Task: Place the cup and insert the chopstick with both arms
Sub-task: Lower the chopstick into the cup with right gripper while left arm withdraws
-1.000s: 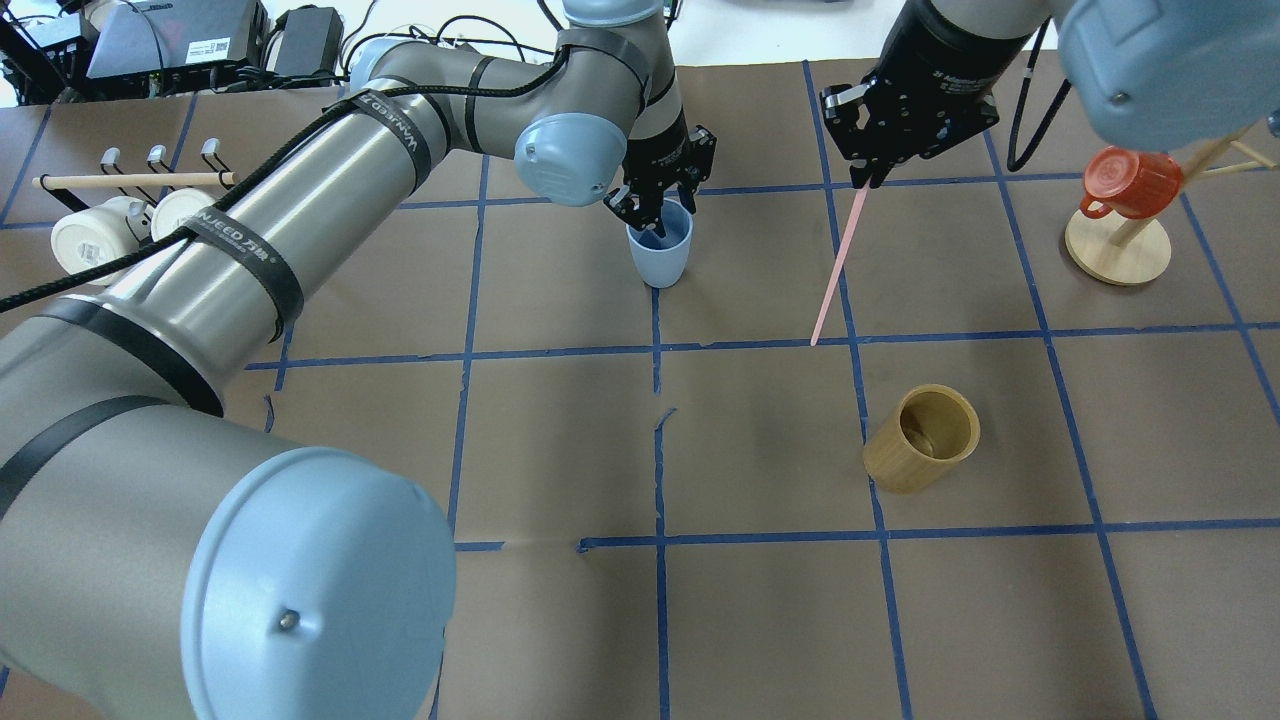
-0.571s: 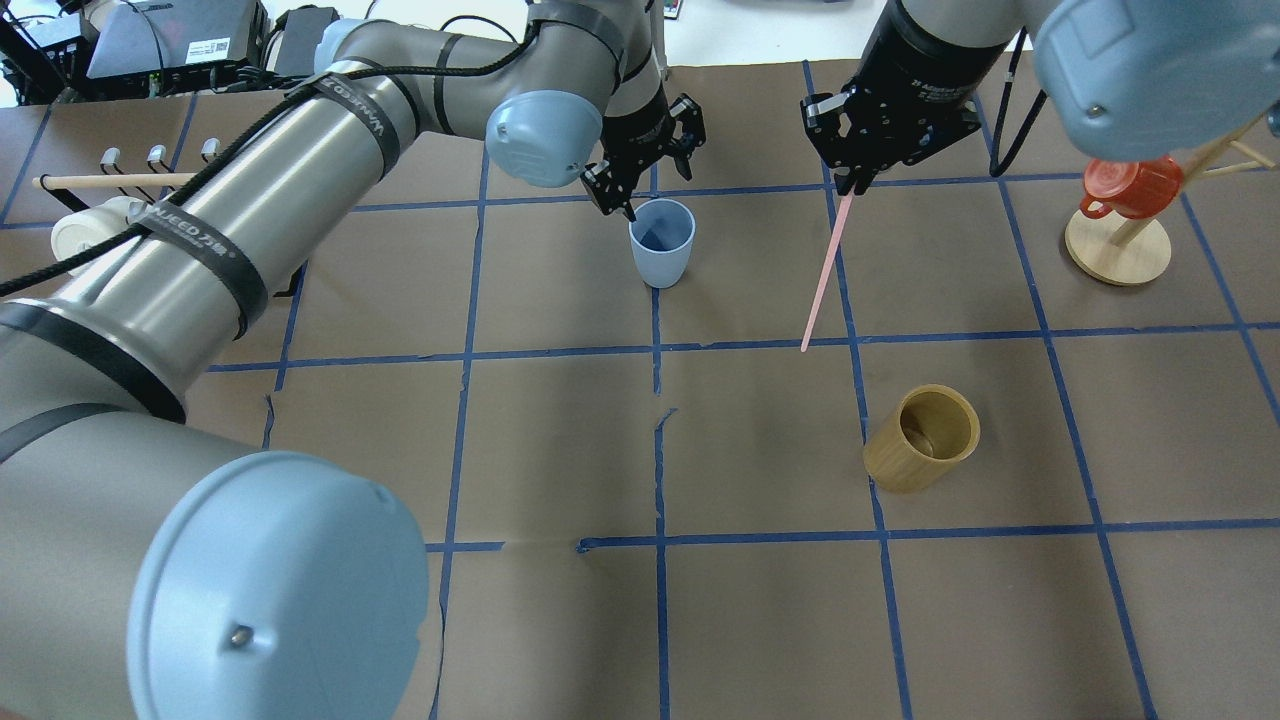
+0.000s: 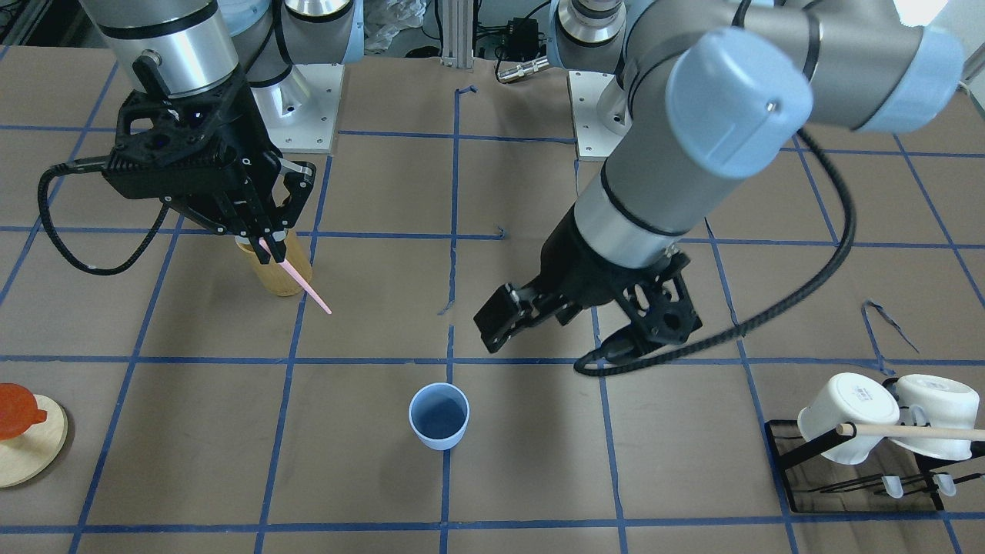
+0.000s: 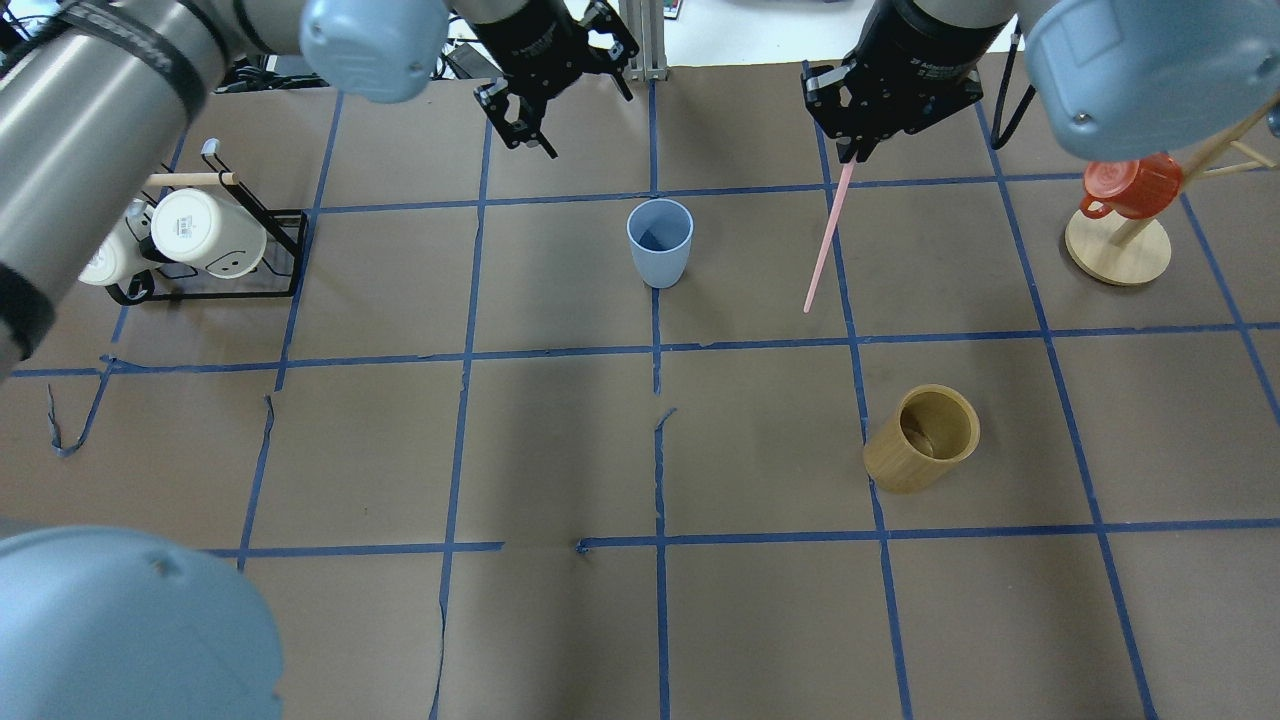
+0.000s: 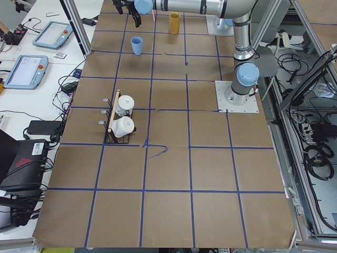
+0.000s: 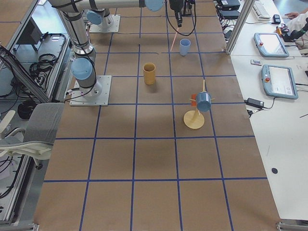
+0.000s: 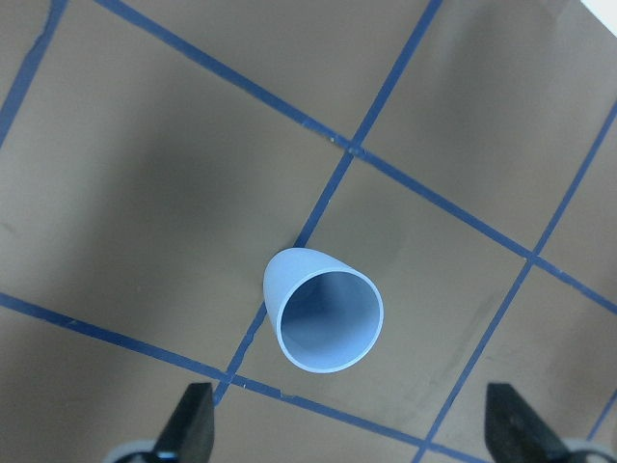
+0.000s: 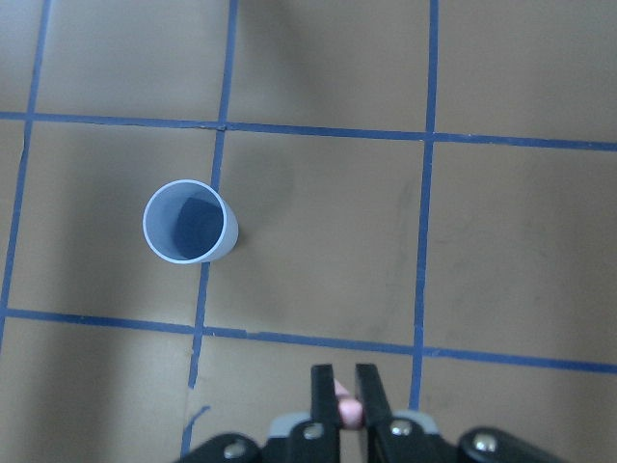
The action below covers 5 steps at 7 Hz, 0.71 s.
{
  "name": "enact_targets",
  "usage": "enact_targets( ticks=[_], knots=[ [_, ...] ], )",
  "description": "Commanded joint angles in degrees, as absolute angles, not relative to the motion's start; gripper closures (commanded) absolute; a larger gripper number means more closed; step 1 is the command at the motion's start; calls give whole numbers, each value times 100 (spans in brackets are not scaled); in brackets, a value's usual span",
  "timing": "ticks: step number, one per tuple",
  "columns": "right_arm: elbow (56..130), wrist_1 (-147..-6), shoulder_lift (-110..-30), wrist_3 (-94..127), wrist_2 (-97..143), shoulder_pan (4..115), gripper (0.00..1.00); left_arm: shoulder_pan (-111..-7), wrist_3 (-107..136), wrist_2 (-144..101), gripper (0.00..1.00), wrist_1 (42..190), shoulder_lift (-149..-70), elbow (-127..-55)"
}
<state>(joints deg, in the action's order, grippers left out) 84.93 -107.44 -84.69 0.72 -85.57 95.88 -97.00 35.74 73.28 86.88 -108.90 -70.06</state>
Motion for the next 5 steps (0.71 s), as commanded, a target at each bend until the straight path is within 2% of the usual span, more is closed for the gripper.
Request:
enact_targets(
  ticks=[1, 3, 4, 5],
  knots=[
    [8333, -11773, -7992, 201, -8561, 10227, 100, -9398, 3088, 7330, 0, 9666, -10006, -7737],
    [8218, -12379, -7709, 387, -8630, 10633, 100, -9229, 1825, 8185, 0, 8866, -9162, -9056],
    [8235, -12514, -7569, 465, -8744, 10730, 100, -9202, 1071, 8896, 0, 8459, -9028, -9218],
    [8227, -12698, -7402, 466, -8736, 10749, 100, -9141, 872, 8999, 0, 8620, -9000, -9072]
  ],
)
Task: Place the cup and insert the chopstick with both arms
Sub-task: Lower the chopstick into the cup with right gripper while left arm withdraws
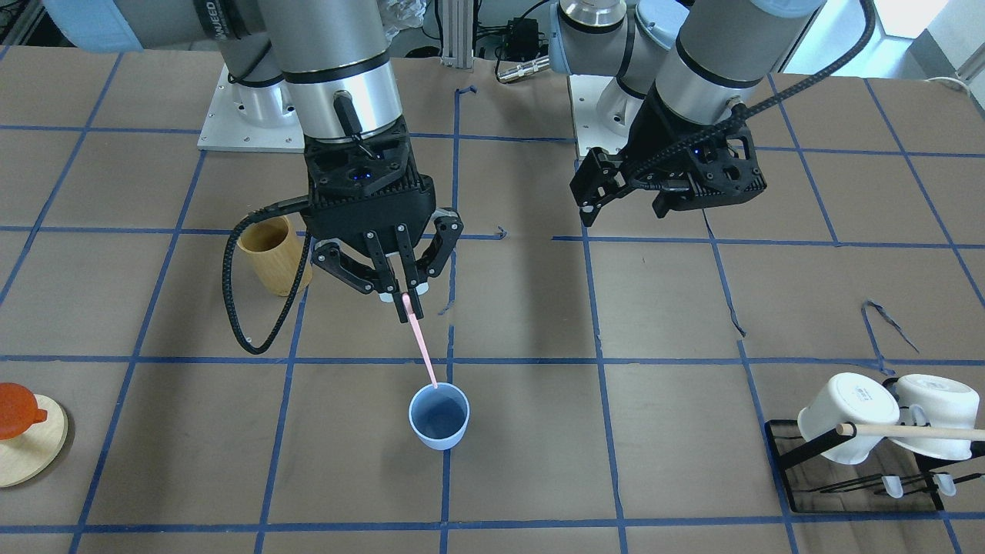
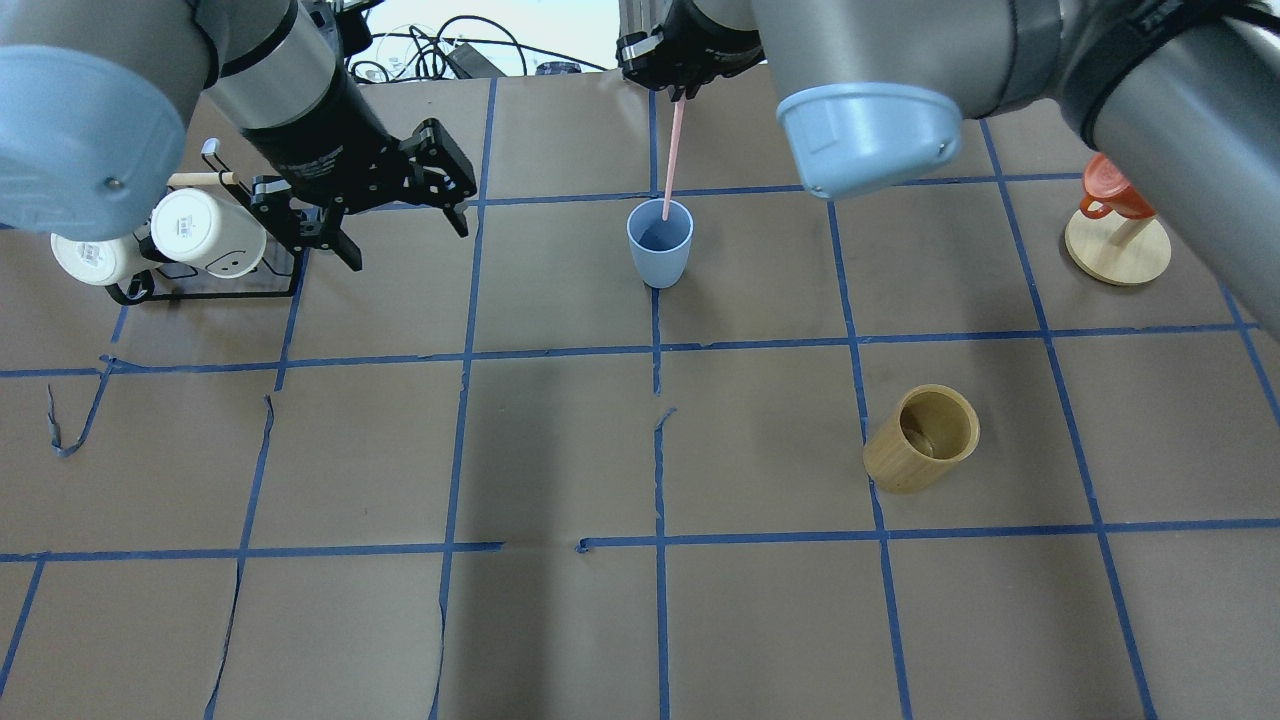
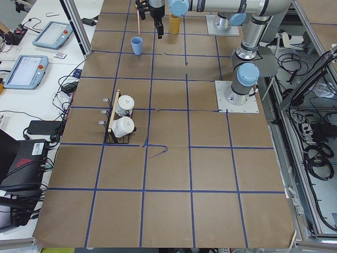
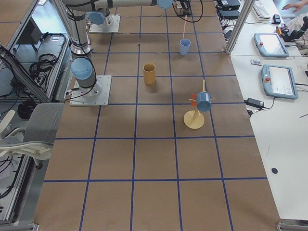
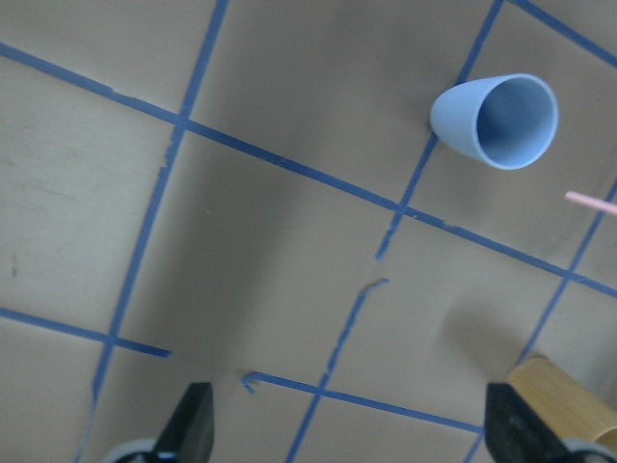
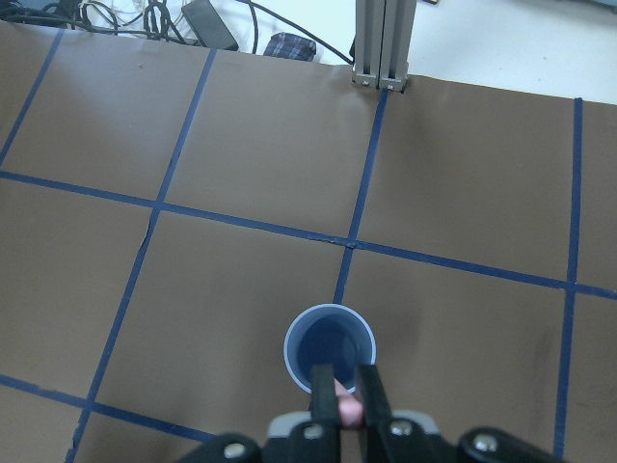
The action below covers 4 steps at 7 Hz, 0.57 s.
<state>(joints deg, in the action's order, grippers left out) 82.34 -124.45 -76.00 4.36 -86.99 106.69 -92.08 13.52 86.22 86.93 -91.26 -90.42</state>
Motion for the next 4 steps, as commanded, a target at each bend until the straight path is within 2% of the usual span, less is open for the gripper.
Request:
enact_targets(
  ticks=[1, 4],
  knots=[
    [8279, -12691, -7339, 466, -8754, 10758, 100, -9045, 827, 8983, 0, 8822, -9131, -8835],
    [8340, -12726, -7295, 483, -8938, 10758, 98, -9018, 738, 8781, 0, 8807, -9044, -8859]
  ],
)
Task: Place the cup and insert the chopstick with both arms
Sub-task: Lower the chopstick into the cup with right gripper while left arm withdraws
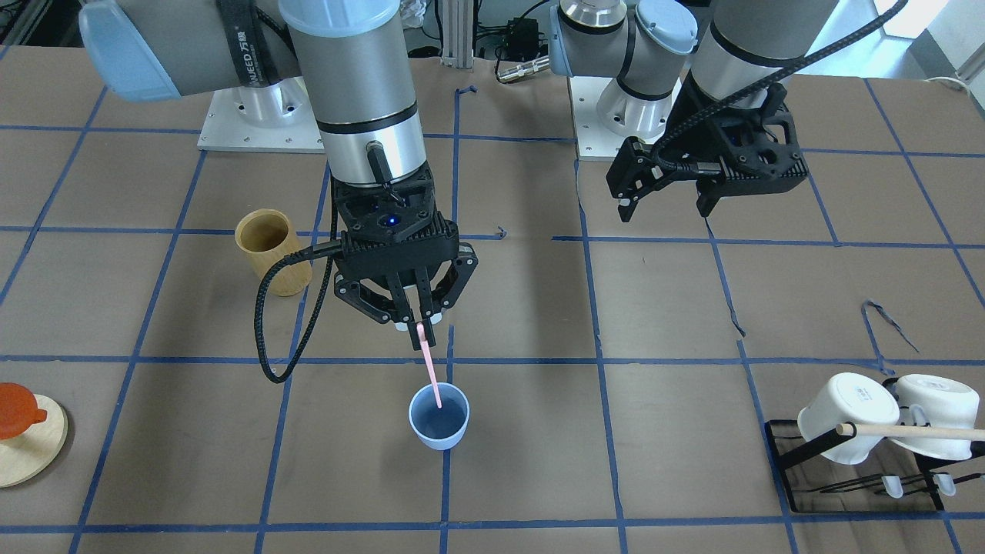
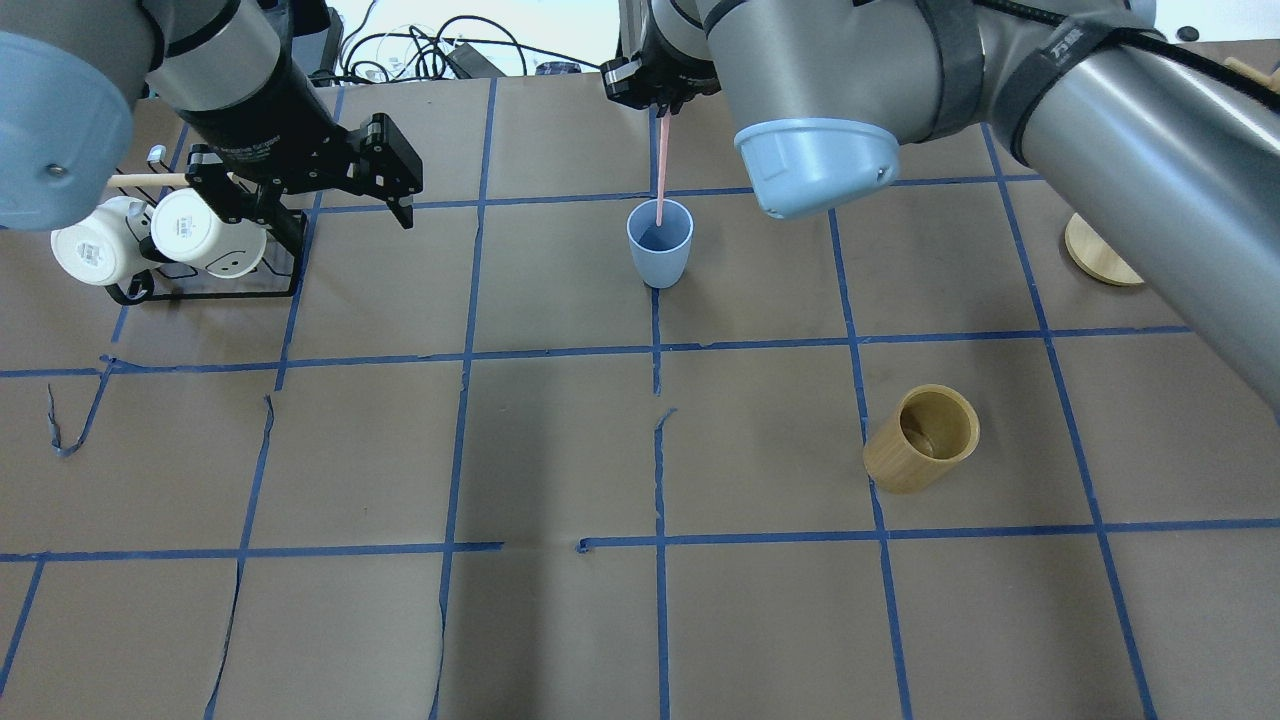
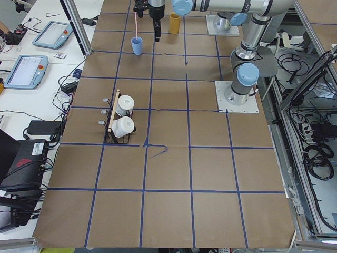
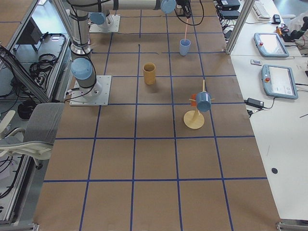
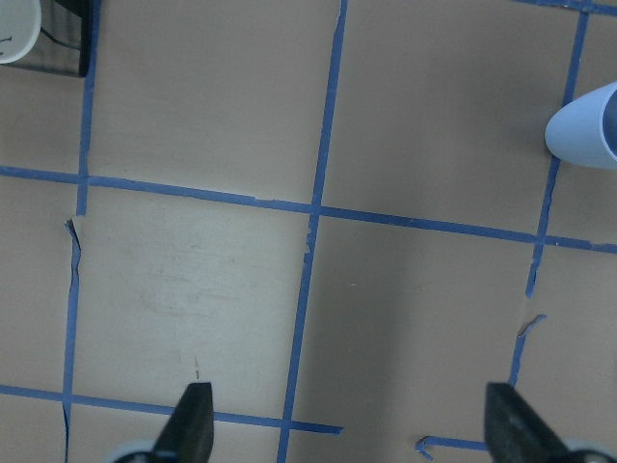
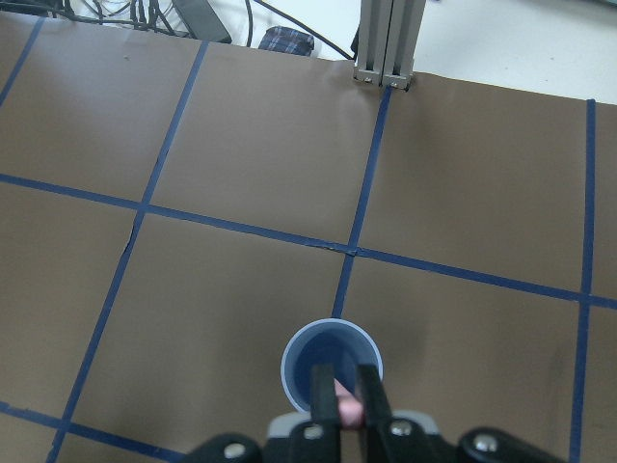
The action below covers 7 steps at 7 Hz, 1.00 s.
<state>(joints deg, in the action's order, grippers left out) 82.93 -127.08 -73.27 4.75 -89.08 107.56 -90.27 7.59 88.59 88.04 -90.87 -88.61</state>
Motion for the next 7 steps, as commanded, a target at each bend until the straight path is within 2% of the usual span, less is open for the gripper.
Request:
enact_targets(
  ticks=[1, 2, 3, 4, 7],
  knots=[
    [8350, -12718, -7295, 536, -8956, 10758, 52, -9061, 738, 8772, 0, 8807, -9035, -8859],
    [8358, -12718, -7312, 580, -8947, 10758, 4, -9027, 738, 8789, 0, 8807, -9009, -8859],
    [8367, -12631, -7356, 589, -8956, 10758, 0, -9026, 738, 8789, 0, 8815, -9000, -8851],
    [8402, -12525, -7504, 580, -8991, 10740, 0, -9026, 730, 8780, 0, 8798, -9009, -8851],
    [8385, -9747, -8085, 415, -9350, 10574, 0, -9035, 738, 8780, 0, 8798, -9000, -8842]
  ],
)
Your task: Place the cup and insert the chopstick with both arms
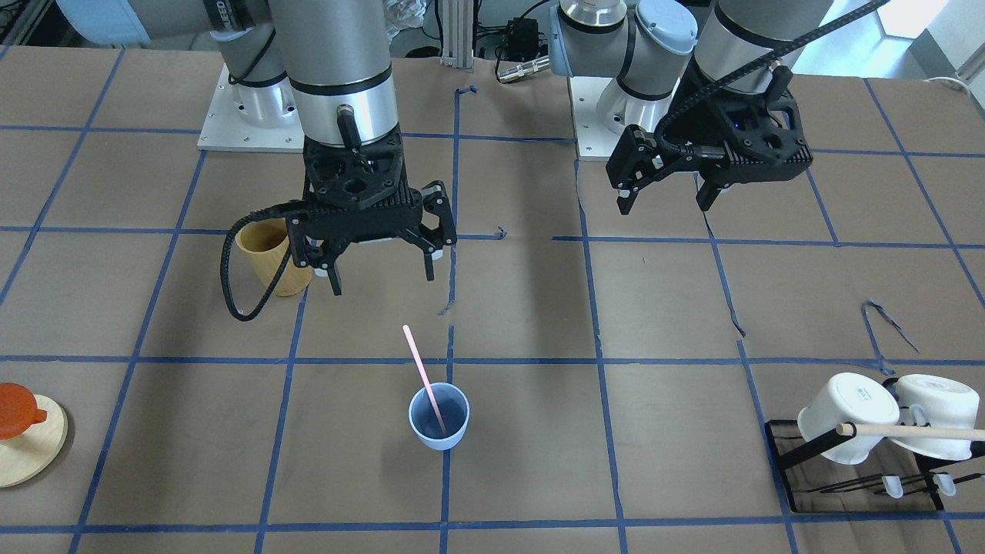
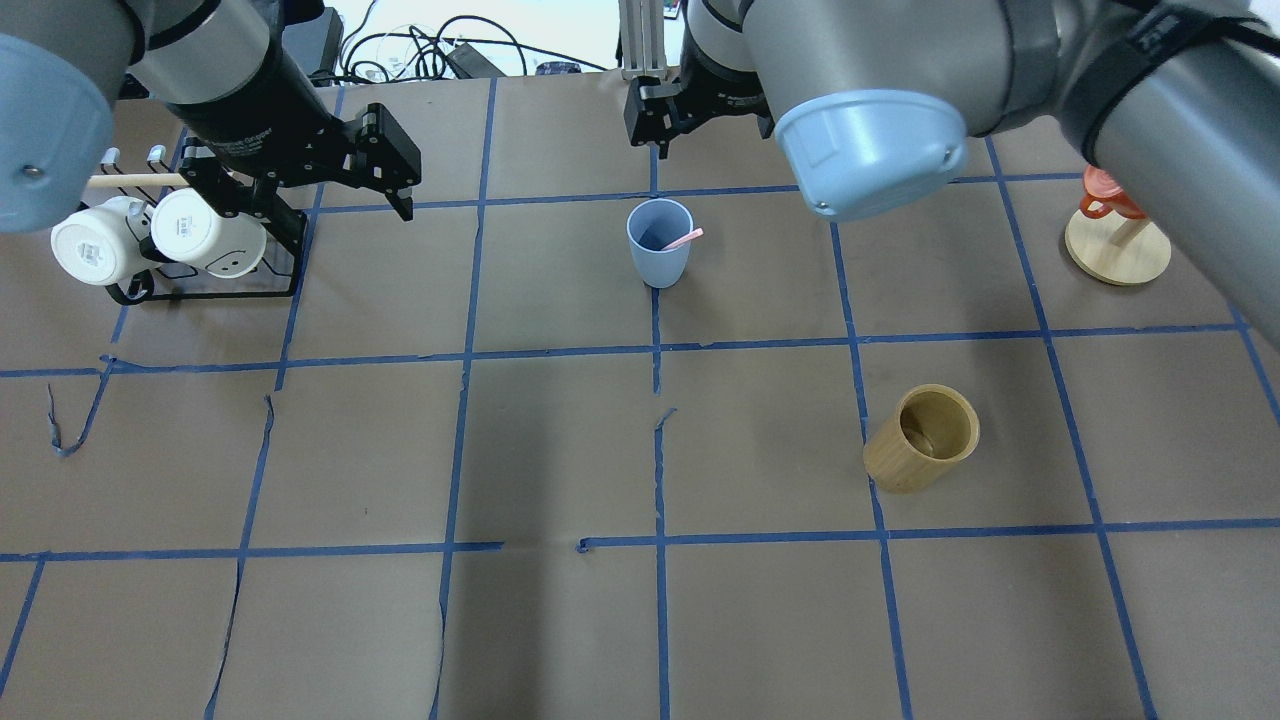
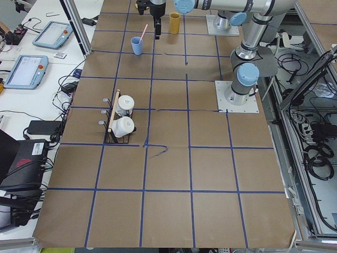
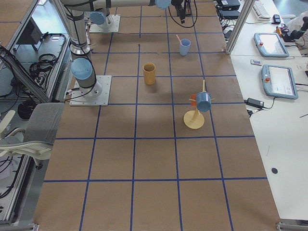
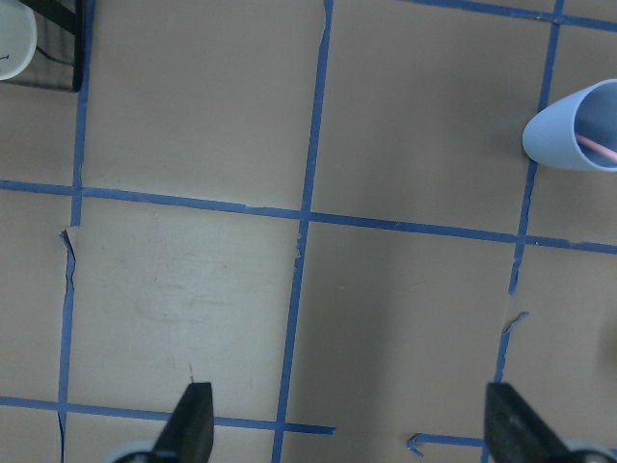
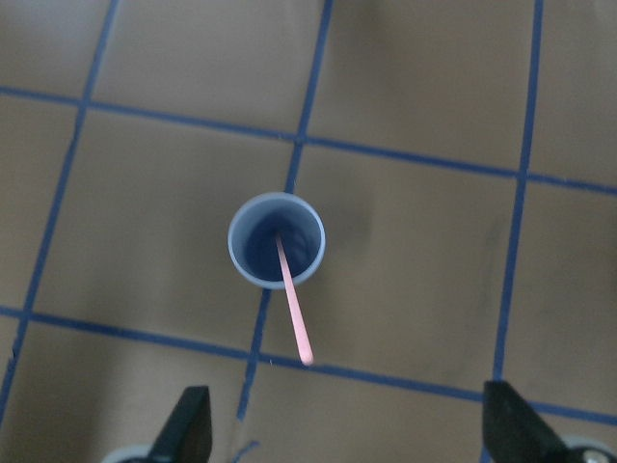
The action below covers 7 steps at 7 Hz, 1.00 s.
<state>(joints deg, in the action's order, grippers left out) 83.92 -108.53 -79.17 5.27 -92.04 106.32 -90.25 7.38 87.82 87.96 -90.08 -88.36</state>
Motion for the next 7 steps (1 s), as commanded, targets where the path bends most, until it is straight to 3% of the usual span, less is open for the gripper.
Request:
enact_targets(
  ticks=[1, 7],
  knots=[
    [8411, -9025, -8112, 370, -9343, 10495, 0, -9026, 738, 8780, 0, 8798, -9000, -8833],
    [8420, -8368, -8393, 475, -9378, 9546, 0, -9018, 738, 8780, 0, 8798, -9009, -8842]
  ],
)
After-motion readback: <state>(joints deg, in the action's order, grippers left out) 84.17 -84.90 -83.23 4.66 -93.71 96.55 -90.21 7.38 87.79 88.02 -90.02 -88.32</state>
